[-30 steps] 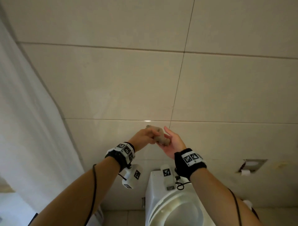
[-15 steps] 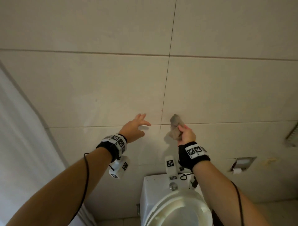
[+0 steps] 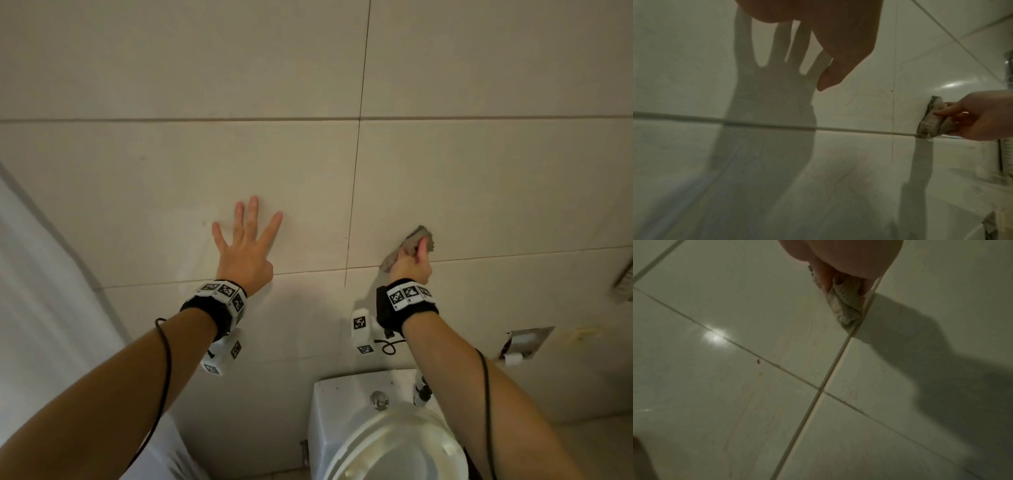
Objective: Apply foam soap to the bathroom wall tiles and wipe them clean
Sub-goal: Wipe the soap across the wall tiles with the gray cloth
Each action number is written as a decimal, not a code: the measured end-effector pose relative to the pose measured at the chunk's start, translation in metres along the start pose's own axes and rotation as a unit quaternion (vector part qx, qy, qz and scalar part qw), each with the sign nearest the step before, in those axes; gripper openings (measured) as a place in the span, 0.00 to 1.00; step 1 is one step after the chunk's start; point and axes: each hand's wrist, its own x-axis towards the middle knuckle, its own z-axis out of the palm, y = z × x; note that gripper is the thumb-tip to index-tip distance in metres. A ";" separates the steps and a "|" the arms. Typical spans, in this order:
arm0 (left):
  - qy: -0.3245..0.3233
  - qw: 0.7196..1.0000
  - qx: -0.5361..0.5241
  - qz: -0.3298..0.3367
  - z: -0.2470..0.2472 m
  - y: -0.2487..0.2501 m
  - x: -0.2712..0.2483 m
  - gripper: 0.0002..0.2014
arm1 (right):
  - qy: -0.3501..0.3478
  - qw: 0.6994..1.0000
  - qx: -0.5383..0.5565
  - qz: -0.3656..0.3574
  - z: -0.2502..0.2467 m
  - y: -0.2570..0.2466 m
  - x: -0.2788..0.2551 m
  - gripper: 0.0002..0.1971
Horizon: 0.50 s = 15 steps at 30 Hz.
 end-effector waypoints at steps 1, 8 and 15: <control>0.007 1.000 -0.001 0.005 0.001 -0.007 -0.001 0.56 | 0.007 1.000 0.013 0.000 0.000 0.015 0.008 0.26; -0.010 1.000 0.009 0.019 -0.006 -0.046 -0.008 0.53 | 0.064 0.997 0.047 0.026 0.040 0.033 -0.051 0.33; -0.051 0.998 0.031 0.037 -0.014 -0.088 -0.018 0.51 | 0.034 0.999 0.032 0.008 0.084 0.045 -0.136 0.28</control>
